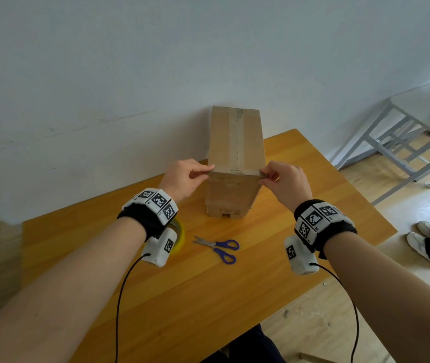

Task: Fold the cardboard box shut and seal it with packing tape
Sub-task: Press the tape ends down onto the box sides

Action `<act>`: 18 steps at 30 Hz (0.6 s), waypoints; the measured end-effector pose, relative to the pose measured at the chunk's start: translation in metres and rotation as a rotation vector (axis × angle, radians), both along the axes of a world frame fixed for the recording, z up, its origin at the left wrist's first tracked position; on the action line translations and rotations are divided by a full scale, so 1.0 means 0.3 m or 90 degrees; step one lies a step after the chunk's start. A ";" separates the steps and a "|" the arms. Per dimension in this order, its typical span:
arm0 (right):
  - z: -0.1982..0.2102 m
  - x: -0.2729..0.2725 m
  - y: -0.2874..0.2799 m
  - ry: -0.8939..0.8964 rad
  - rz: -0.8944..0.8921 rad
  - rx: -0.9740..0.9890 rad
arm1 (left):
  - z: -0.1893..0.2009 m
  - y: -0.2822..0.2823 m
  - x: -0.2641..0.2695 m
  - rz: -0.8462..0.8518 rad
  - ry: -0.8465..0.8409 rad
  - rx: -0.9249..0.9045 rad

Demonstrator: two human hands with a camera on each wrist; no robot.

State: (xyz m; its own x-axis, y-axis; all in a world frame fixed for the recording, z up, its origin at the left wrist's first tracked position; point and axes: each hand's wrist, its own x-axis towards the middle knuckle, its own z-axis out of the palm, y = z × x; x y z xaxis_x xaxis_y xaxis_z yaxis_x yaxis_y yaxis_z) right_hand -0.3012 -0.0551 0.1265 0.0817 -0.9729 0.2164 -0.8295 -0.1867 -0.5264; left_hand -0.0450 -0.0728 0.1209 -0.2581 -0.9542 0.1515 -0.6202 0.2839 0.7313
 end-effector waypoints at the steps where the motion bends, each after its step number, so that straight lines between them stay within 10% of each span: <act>1: 0.000 0.003 0.000 -0.013 -0.004 0.001 | 0.000 -0.001 -0.001 0.001 0.001 0.001; 18: 0.004 -0.011 0.034 -0.156 -0.046 0.068 | -0.010 0.009 0.001 0.020 -0.003 -0.006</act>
State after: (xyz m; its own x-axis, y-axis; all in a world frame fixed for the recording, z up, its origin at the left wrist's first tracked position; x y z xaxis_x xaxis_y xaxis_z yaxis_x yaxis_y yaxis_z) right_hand -0.3046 -0.0448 0.1278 -0.0307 -0.9927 0.1168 -0.6840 -0.0643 -0.7266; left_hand -0.0447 -0.0703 0.1180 -0.2287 -0.9604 0.1591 -0.6326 0.2708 0.7255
